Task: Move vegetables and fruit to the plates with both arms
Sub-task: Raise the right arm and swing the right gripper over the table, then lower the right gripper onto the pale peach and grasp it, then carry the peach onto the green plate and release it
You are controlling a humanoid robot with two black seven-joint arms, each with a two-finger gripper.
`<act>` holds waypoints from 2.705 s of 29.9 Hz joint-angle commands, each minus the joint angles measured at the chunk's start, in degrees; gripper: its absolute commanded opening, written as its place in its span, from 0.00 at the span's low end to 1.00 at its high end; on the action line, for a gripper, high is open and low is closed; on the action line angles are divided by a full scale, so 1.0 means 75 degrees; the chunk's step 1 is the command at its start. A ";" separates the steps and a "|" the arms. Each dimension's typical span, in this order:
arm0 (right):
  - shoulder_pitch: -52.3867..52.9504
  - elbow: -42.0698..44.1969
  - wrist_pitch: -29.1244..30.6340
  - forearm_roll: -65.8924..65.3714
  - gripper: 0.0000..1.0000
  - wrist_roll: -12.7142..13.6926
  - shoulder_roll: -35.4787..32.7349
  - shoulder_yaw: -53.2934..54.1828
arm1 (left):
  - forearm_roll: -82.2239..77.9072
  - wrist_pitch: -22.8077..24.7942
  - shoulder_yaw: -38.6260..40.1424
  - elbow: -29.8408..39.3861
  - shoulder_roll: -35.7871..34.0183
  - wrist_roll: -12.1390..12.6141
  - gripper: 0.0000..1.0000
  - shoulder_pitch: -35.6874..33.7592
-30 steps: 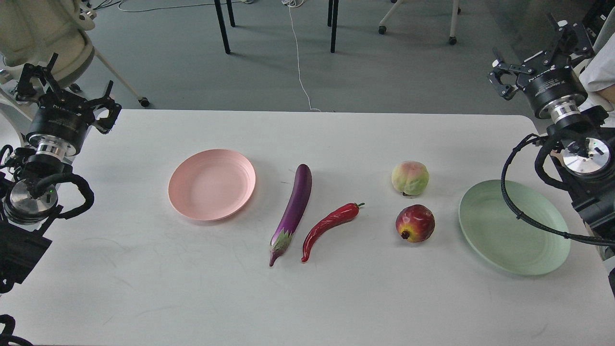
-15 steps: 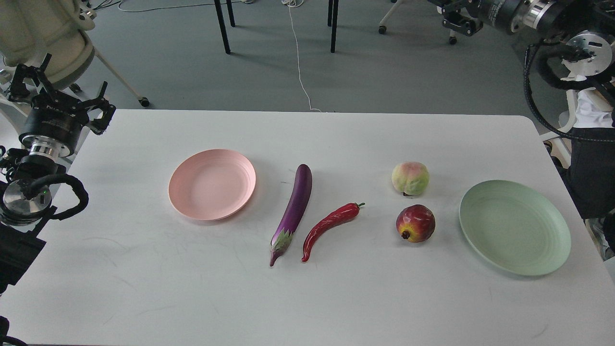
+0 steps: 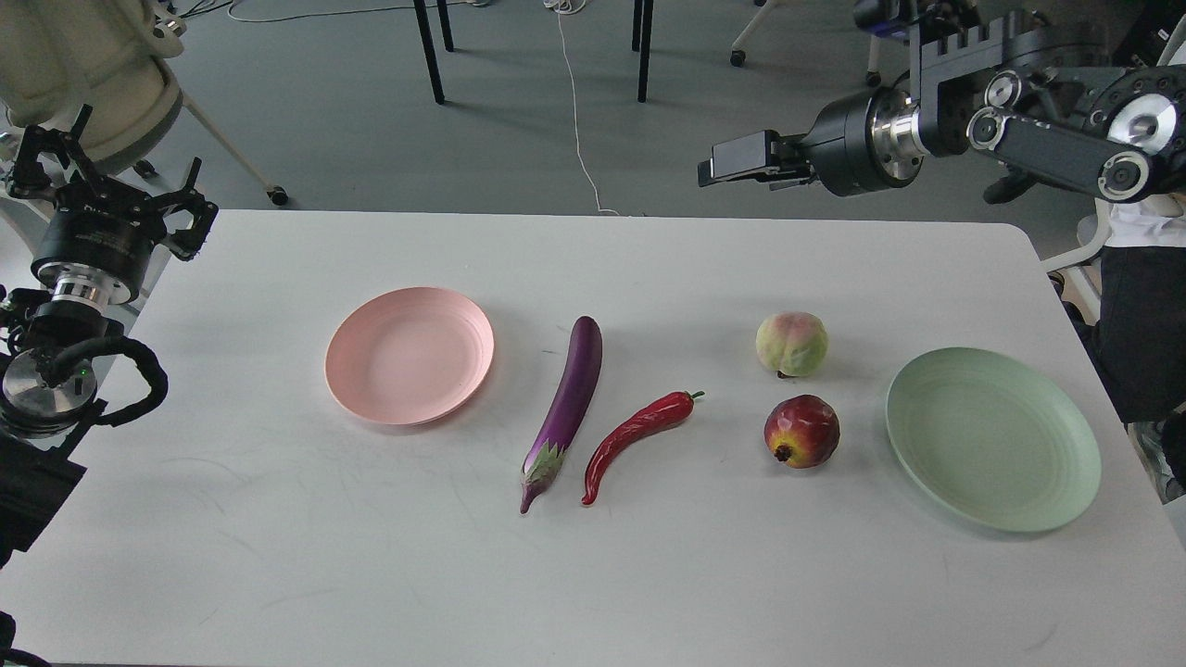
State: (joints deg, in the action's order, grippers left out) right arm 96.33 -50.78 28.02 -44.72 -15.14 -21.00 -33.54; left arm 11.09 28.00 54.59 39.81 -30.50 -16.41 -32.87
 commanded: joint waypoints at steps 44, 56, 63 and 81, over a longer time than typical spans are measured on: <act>-0.1782 0.1814 -0.0003 -0.1432 0.96 -0.0102 0.1429 -0.1727 | 0.0010 0.0000 0.0081 -0.0621 0.0083 -0.0003 0.99 0.0000; -0.2262 0.2165 -0.0021 -0.1432 0.83 -0.0102 0.1605 -0.1727 | 0.0010 0.0000 0.0069 -0.0632 0.0059 -0.0003 0.98 0.0000; -0.2309 0.2154 -0.0127 -0.1455 0.60 -0.0102 0.1629 -0.1727 | 0.0022 0.0000 0.0081 -0.0632 0.0048 -0.0003 0.99 0.0000; -0.0399 -0.1031 -0.0126 -0.2542 0.53 -0.0031 -0.2223 -0.1727 | 0.0010 0.0000 0.0069 -0.0621 0.0013 0.0009 0.99 -0.0035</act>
State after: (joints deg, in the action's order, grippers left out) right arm 92.20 -53.24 27.15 -59.15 -15.42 -29.93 -46.60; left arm 11.20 28.00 55.20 35.09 -30.35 -16.35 -33.19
